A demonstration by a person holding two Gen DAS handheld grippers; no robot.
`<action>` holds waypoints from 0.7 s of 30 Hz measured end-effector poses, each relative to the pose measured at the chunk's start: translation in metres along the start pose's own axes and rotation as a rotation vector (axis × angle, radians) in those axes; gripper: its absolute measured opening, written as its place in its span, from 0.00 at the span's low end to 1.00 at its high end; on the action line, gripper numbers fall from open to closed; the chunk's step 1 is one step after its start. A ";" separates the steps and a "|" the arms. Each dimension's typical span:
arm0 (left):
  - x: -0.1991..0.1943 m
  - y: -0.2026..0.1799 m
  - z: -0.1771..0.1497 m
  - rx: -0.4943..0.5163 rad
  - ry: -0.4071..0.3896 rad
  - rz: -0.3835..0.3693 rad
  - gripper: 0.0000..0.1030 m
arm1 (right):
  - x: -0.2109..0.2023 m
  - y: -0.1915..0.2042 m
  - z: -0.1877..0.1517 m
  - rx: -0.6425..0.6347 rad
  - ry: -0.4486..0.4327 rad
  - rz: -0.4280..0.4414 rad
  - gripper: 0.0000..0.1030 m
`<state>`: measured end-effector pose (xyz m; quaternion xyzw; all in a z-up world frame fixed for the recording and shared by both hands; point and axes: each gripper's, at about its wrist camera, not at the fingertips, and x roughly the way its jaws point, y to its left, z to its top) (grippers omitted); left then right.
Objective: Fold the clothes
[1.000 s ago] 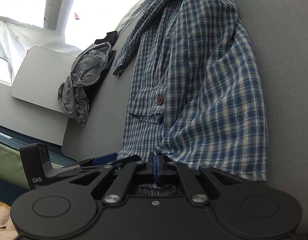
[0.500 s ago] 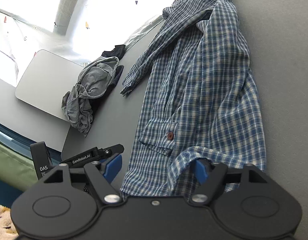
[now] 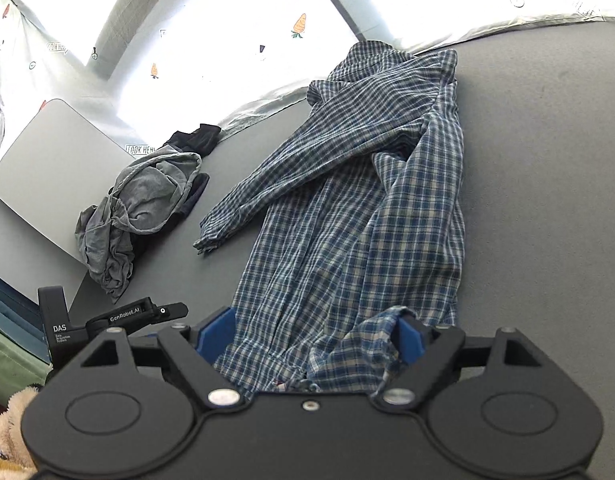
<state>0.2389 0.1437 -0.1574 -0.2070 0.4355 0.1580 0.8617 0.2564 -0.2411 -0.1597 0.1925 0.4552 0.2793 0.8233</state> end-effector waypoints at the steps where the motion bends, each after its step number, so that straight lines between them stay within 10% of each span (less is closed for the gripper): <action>1: 0.001 -0.003 0.002 0.012 -0.003 -0.005 0.99 | 0.000 -0.001 -0.003 0.003 0.008 -0.009 0.81; 8: 0.010 -0.015 -0.015 0.065 0.046 -0.020 0.99 | -0.013 -0.014 -0.039 0.090 0.038 -0.053 0.79; 13: 0.005 -0.015 -0.042 0.092 0.084 -0.028 0.99 | -0.041 -0.027 -0.076 0.169 -0.007 -0.012 0.11; 21: -0.008 -0.018 -0.070 0.143 0.101 -0.032 0.99 | -0.044 -0.009 -0.113 0.115 0.045 0.011 0.03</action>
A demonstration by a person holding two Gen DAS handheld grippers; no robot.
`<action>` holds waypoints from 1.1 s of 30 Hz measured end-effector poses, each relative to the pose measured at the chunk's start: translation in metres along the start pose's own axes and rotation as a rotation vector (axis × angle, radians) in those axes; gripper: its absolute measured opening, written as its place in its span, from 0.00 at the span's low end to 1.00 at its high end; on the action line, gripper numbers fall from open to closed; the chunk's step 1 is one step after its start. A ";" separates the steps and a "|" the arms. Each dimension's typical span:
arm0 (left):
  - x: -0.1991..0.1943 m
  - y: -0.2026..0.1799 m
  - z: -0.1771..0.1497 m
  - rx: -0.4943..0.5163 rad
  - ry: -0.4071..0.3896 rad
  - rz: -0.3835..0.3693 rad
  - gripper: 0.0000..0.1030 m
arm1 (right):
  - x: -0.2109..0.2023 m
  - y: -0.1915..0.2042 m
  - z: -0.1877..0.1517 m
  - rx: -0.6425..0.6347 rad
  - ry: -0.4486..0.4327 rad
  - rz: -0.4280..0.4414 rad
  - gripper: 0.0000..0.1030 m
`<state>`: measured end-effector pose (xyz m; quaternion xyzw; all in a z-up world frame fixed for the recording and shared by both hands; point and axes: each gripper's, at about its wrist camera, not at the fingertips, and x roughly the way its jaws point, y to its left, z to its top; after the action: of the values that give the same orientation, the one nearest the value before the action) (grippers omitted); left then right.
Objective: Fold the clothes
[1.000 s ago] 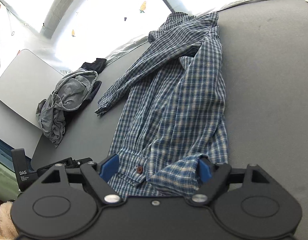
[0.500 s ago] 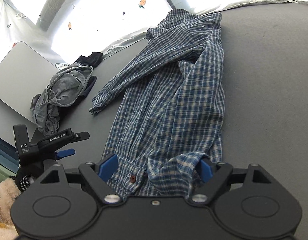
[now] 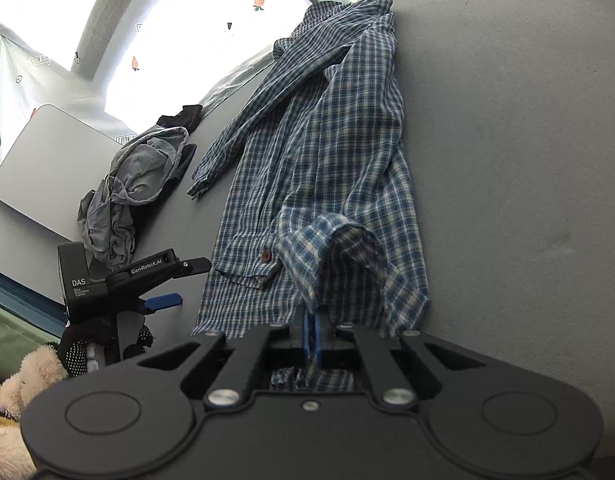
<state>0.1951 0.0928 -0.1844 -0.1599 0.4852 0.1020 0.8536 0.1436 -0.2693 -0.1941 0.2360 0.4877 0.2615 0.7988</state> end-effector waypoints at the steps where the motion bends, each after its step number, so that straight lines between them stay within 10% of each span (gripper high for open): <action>1: -0.002 0.000 -0.002 0.001 0.001 -0.001 0.99 | 0.004 0.005 -0.002 -0.018 0.011 0.005 0.03; 4: -0.007 0.000 -0.008 0.015 0.007 0.001 0.99 | 0.012 0.017 -0.008 -0.051 0.046 0.045 0.04; 8: -0.017 0.001 -0.018 0.035 0.012 -0.003 0.99 | 0.005 0.027 -0.008 -0.078 0.040 0.092 0.32; 15: -0.024 0.000 -0.027 0.079 0.012 -0.003 0.99 | -0.028 0.006 0.018 0.109 -0.170 0.275 0.33; 22: -0.027 0.010 -0.027 0.056 0.009 0.006 0.99 | 0.018 -0.024 0.029 0.141 -0.036 -0.010 0.26; 28: -0.028 0.020 -0.015 0.014 -0.014 0.028 0.99 | 0.066 0.033 0.005 -0.204 0.184 -0.120 0.24; 33: -0.022 0.027 0.002 -0.016 -0.032 0.046 1.00 | 0.054 0.052 0.026 -0.300 0.140 -0.104 0.30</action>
<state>0.1763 0.1187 -0.1688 -0.1539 0.4743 0.1281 0.8573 0.1779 -0.1979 -0.1857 0.0700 0.5091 0.3052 0.8017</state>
